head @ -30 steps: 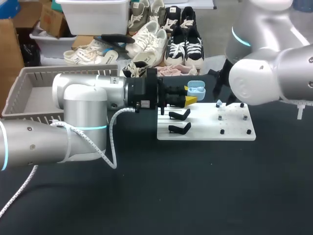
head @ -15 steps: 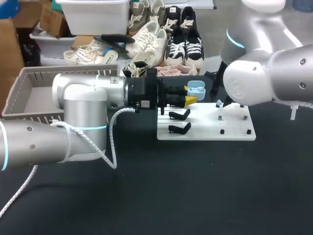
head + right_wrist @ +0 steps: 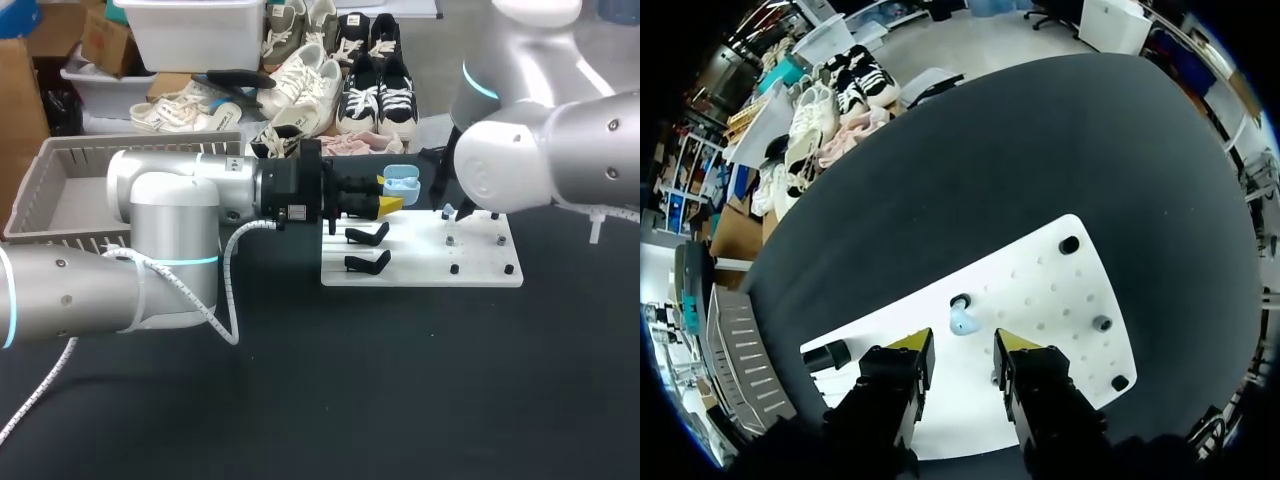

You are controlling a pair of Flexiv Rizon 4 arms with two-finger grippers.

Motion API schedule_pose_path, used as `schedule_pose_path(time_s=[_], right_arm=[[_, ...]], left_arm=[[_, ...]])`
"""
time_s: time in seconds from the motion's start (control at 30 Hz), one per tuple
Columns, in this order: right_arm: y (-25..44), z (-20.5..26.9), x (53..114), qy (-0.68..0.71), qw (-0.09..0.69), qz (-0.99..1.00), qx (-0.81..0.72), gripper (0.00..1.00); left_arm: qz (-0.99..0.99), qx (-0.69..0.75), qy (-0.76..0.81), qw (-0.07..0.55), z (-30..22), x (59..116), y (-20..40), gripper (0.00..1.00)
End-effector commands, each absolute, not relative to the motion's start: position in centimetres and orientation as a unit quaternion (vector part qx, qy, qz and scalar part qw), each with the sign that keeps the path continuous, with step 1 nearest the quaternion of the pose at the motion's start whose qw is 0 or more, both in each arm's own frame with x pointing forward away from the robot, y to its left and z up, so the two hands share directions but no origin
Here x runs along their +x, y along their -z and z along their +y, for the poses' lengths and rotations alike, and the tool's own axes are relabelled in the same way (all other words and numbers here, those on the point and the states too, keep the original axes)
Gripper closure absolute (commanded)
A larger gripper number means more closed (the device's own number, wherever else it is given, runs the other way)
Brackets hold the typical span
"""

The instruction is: Pick up each earbud case from the left stands, insert the matching earbuds, close the lid, and place the case in the box.

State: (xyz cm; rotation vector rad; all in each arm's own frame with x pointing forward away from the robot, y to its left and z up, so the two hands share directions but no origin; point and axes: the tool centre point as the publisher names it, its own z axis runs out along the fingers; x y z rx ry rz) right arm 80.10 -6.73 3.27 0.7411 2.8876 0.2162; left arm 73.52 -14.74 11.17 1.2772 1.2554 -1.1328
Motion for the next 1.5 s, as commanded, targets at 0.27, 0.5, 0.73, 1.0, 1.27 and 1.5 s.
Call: schedule_pose_path(time_s=[0.27,0.5,0.73,1.0,1.27,1.5], right_arm=[[-2.8,-6.9,80.6,-0.071,0.068,0.963,0.251,0.66],[-2.6,-6.9,80.8,-0.073,0.065,0.963,0.252,0.71],[-2.4,-6.9,81.0,-0.075,0.061,0.963,0.253,0.76],[-2.4,-6.9,80.9,-0.075,0.058,0.962,0.257,0.93],[-2.8,-6.9,80.6,-0.072,0.058,0.962,0.258,1.00],[-4.2,-7.6,79.8,-0.074,0.070,0.960,0.262,1.00]], left_arm=[[0.516,0.526,0.467,0.490,-14.7,73.6,-11.1,1.00],[0.516,0.526,0.467,0.490,-14.7,73.6,-11.1,1.00],[0.516,0.526,0.467,0.490,-14.7,73.6,-11.1,1.00],[0.516,0.526,0.467,0.490,-14.7,73.6,-11.1,1.00],[0.516,0.526,0.467,0.490,-14.7,73.6,-11.1,1.00],[0.516,0.526,0.467,0.490,-14.7,73.6,-11.1,1.00]])
